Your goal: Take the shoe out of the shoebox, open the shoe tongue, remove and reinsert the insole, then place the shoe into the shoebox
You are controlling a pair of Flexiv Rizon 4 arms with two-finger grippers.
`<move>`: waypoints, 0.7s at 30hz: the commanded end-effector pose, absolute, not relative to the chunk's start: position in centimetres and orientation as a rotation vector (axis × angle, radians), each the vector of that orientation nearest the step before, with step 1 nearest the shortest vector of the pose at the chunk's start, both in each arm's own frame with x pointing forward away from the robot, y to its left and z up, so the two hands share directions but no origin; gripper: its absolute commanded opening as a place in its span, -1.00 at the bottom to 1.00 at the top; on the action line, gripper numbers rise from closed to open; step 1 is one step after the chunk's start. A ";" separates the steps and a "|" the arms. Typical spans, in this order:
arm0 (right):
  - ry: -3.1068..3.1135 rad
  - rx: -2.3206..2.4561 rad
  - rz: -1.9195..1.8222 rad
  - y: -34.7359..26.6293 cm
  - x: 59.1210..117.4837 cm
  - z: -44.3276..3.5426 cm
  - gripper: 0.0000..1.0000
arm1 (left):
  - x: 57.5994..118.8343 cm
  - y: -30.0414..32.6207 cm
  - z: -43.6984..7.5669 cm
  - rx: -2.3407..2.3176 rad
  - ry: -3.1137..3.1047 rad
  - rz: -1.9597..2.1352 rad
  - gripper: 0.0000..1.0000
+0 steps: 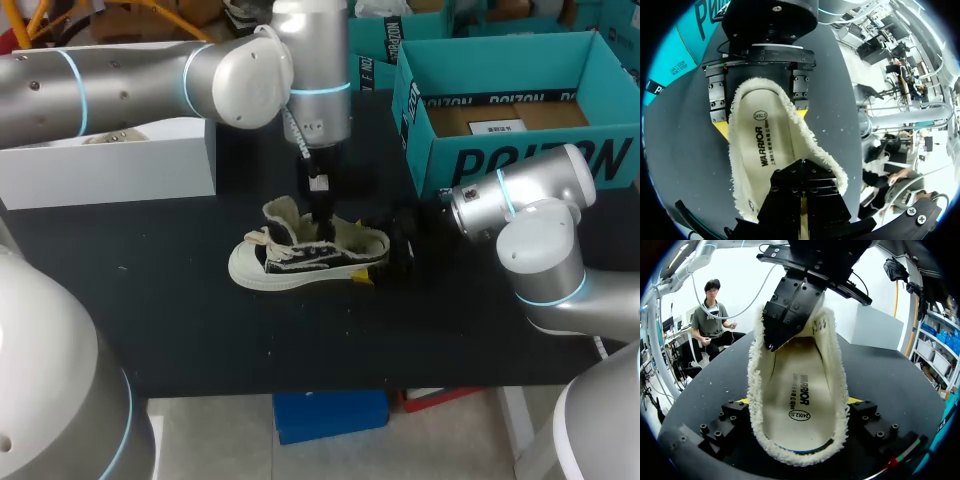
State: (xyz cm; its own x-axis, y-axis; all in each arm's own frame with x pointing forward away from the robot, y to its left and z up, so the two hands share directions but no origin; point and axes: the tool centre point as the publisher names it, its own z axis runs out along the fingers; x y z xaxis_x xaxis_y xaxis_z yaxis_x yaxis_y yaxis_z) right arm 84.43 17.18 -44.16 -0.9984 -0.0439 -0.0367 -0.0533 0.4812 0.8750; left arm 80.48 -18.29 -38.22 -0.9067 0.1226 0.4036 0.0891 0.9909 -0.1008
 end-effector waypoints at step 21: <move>2.696 -0.087 1.591 17.3 84.5 -44.5 -1.00 | 79.5 -18.3 -41.2 -0.051 -2.717 0.084 -1.00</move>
State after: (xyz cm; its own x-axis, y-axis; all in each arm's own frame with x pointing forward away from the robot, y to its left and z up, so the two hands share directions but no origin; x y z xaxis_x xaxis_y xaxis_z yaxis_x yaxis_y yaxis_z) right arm 84.41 17.18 -44.18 -0.9983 -0.0443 -0.0368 -0.0536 0.4813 0.8749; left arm 79.81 -18.23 -40.51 -0.9116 0.0469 0.4083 0.0242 0.9979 -0.0605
